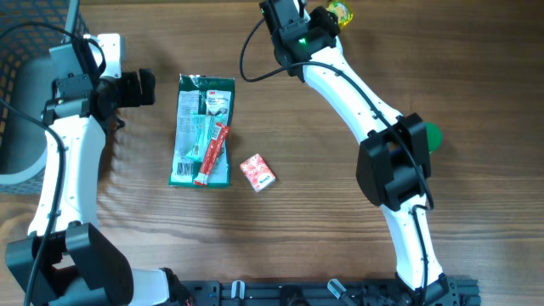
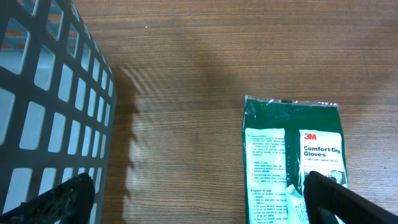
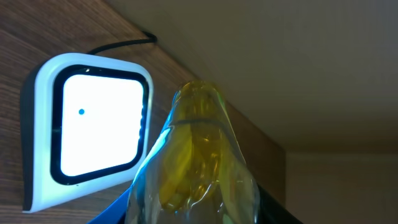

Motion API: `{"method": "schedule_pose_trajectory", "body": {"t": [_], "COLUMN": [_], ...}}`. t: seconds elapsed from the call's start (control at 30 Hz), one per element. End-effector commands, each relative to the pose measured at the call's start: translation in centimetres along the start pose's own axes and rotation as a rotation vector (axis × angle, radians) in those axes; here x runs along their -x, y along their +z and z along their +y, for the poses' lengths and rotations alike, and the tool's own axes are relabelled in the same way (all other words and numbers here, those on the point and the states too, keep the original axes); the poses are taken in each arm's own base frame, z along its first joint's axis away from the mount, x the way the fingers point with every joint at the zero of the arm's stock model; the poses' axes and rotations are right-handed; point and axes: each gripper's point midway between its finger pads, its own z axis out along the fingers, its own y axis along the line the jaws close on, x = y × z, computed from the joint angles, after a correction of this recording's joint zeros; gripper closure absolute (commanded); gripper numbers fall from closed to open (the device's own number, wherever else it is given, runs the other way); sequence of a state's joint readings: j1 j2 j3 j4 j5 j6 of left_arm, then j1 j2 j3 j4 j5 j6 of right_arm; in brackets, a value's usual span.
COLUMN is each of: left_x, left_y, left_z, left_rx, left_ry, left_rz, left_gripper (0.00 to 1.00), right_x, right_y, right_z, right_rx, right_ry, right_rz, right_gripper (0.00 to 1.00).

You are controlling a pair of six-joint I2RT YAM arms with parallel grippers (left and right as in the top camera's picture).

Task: Scan the item barcode
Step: 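Carry the oil bottle right and set it beside the jar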

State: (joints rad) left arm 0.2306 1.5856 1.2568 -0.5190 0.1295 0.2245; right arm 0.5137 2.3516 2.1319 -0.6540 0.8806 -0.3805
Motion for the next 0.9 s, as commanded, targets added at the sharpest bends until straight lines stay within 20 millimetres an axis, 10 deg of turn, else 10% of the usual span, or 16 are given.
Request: {"method": "schedule_pose_trajectory", "body": {"t": [0.0,0.3,0.6,0.87], "left_x": [0.9,0.9,0.9,0.9], "left_y": [-0.7,-0.7,-0.7,-0.7], "left_z": [0.0,0.0,0.0,0.0], "left_rx": [-0.005,-0.005,-0.005,-0.005], "left_ry": [0.017,0.017,0.017,0.017], "left_rz": [-0.03,-0.03,-0.03,-0.03], "left_gripper": [0.0,0.0,0.0,0.0], "right_x": [0.9,-6.0,-18.8,-25.9], "right_y": [-4.6,-11.4,-5.2,-1.4], "right_z": [-7.6,-15.5,-17.5,-15.9], "right_rx": [-0.082,0.279,0.578,0.614], "right_ry": [0.205,0.634,0.888,0.961], "right_rz": [-0.051,0.023,0.411,0.647], "right_gripper": [0.96,0.95,0.91,0.88]}}
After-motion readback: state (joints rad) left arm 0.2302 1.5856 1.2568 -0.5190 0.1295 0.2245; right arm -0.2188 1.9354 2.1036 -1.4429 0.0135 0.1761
